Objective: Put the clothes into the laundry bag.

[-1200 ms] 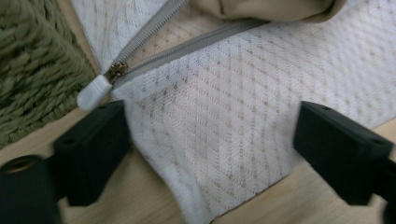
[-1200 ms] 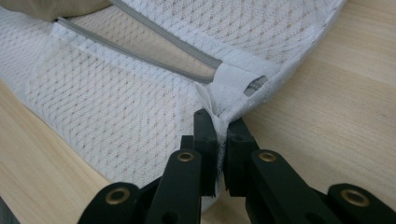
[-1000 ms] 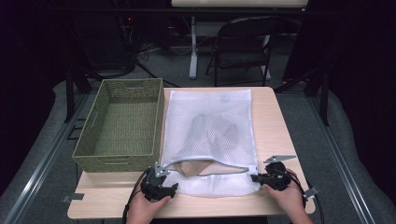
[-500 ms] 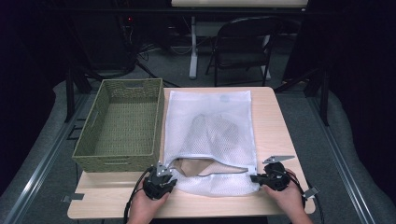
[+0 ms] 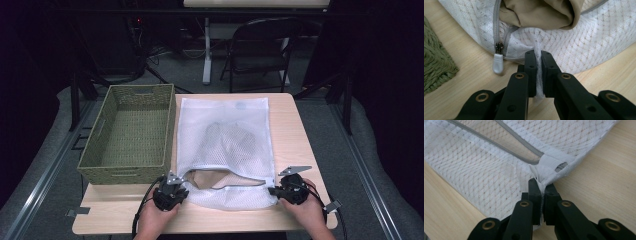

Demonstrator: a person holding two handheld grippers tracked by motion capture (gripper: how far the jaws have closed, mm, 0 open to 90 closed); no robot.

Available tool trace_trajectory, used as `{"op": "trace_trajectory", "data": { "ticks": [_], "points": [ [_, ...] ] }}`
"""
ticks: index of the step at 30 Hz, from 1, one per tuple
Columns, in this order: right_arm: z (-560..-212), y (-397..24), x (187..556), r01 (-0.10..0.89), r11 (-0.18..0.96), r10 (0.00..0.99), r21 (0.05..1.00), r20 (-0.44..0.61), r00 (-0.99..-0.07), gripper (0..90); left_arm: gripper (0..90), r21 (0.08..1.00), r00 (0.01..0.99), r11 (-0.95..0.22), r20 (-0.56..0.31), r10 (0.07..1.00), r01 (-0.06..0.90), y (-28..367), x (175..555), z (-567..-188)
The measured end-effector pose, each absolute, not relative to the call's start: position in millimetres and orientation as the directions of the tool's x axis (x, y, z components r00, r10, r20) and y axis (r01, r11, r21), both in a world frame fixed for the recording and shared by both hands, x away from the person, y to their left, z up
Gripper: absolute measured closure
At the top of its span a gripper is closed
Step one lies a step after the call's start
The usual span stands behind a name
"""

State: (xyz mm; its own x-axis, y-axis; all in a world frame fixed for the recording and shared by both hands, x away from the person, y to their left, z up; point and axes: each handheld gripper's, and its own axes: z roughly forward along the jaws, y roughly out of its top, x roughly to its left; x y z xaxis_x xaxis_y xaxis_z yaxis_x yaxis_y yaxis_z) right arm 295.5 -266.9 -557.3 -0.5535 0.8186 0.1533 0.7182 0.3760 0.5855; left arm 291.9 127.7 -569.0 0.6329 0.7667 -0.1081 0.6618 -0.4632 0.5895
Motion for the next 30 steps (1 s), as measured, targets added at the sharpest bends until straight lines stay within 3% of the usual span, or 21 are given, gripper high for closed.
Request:
{"op": "trace_trajectory", "data": {
  "ticks": [12, 20, 30],
  "points": [
    [-549.3, -256.0, 297.2, 0.693, 0.455, 0.810, 0.560, 0.063, -0.583, 87.2, 84.6, 0.524, 0.659, -0.529, -0.084, 0.748, 0.667, 121.5, 299.5, -562.6],
    [-544.0, -255.9, 300.7, 0.683, 0.488, 0.785, 0.543, 0.069, -0.616, 87.1, 84.6, 0.477, 0.666, -0.542, -0.133, 0.734, 0.692, 123.6, 308.8, -559.5],
    [-541.0, -250.9, 303.7, 0.649, 0.547, 0.743, 0.529, 0.051, -0.668, 87.2, 84.1, 0.427, 0.668, -0.572, -0.113, 0.735, 0.701, 120.2, 317.8, -555.5]
  ]
}}
